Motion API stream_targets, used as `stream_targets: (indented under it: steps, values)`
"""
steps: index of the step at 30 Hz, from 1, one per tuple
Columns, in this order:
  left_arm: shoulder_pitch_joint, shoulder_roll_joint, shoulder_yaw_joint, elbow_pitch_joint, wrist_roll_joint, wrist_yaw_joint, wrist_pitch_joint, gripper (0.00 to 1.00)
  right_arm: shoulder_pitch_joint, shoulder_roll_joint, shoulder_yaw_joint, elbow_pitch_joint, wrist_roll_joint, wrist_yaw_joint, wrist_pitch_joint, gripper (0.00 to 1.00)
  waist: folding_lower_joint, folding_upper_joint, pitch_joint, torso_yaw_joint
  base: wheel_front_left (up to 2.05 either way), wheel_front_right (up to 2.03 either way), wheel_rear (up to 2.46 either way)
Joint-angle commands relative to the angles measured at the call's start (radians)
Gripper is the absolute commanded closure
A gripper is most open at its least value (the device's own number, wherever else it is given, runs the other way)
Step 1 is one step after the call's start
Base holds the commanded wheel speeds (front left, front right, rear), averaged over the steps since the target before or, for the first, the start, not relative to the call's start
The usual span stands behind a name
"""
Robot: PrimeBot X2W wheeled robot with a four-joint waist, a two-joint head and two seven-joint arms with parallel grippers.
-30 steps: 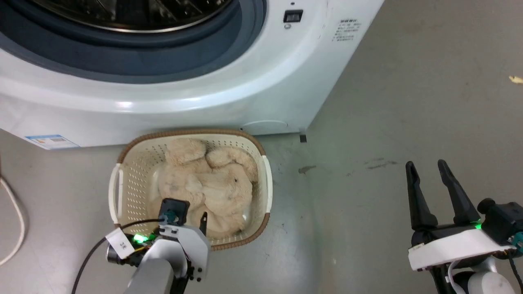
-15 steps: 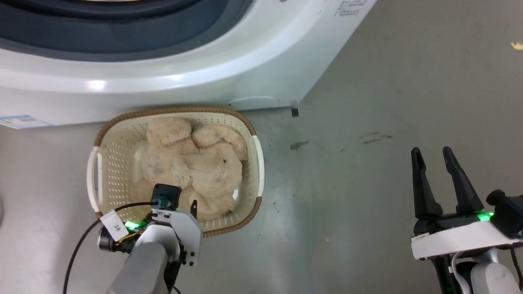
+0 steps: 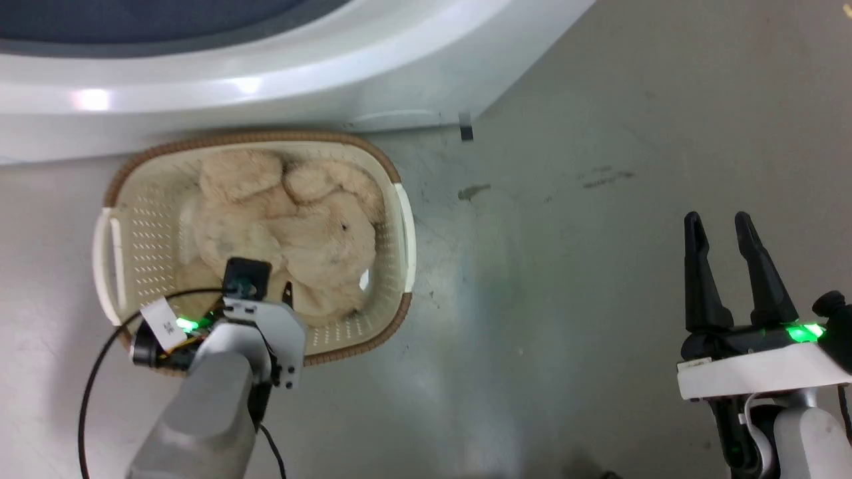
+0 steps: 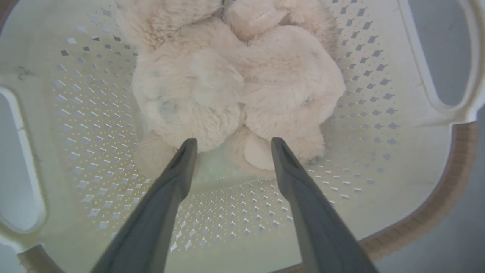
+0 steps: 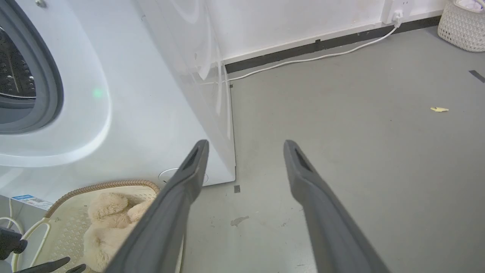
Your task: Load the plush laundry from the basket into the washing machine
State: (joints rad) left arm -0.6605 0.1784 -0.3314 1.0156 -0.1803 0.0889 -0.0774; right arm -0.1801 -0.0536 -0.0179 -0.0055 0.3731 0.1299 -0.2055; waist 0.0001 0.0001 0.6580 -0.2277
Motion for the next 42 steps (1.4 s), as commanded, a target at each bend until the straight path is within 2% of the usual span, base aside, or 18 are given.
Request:
stream_targets:
  steps: [1,6,13,21,29,30,31,32,35,42]
  values:
    - [-0.036,0.013,-0.008,0.029,-0.012,0.012,-0.003,0.0,-0.021,0.003,0.002,-0.004,0.014,0.001,-0.01,0.0,-0.0001,-0.0001,0.028,-0.007,0.0,0.0,0.0]
    - [-0.103,0.034,-0.021,0.082,-0.027,0.046,0.002,0.0,-0.038,0.003,0.007,-0.015,0.031,0.001,-0.02,0.0,-0.0001,-0.0001,0.084,-0.02,0.0,0.0,0.0]
    - [-0.205,0.061,-0.061,0.15,-0.035,0.025,-0.009,0.0,-0.06,0.003,0.007,-0.023,0.059,0.001,-0.035,0.0,-0.0001,-0.0001,0.164,-0.042,0.0,0.0,0.0]
    - [-0.346,0.076,-0.135,0.246,-0.033,0.028,-0.052,0.0,-0.091,0.003,0.017,-0.053,0.106,0.001,-0.056,0.0,-0.0001,-0.0001,0.271,-0.066,0.0,0.0,0.0]
    - [-0.36,0.078,-0.149,0.257,-0.037,0.034,-0.039,0.0,-0.091,0.003,0.026,-0.055,0.106,0.001,-0.056,0.0,-0.0001,-0.0001,0.289,-0.072,0.0,0.0,0.0]
    - [-0.361,0.077,-0.149,0.258,-0.041,0.033,-0.036,0.11,-0.091,0.003,0.028,-0.054,0.106,0.001,-0.056,0.0,-0.0001,-0.0001,0.29,-0.072,0.0,0.0,0.0]
    - [-0.36,0.077,-0.15,0.258,-0.042,0.029,-0.035,0.75,-0.091,0.003,0.031,-0.054,0.105,0.001,-0.056,0.0,-0.0001,-0.0001,0.29,-0.073,0.0,0.0,0.0]
    - [-0.358,0.077,-0.154,0.259,-0.042,0.021,-0.036,1.0,-0.091,0.003,0.034,-0.053,0.105,0.001,-0.056,0.0,-0.0001,-0.0001,0.289,-0.073,0.0,0.0,0.0]
    - [-0.352,0.078,-0.155,0.259,-0.049,0.01,-0.059,1.0,-0.09,0.003,0.037,-0.049,0.101,0.001,-0.056,0.0,-0.0001,-0.0001,0.282,-0.073,0.0,0.0,0.0]
    - [-0.313,0.066,-0.142,0.256,-0.077,0.015,-0.135,1.0,-0.083,0.003,0.017,-0.042,0.088,0.001,-0.056,0.0,-0.0001,-0.0001,0.225,-0.06,0.0,0.0,0.0]
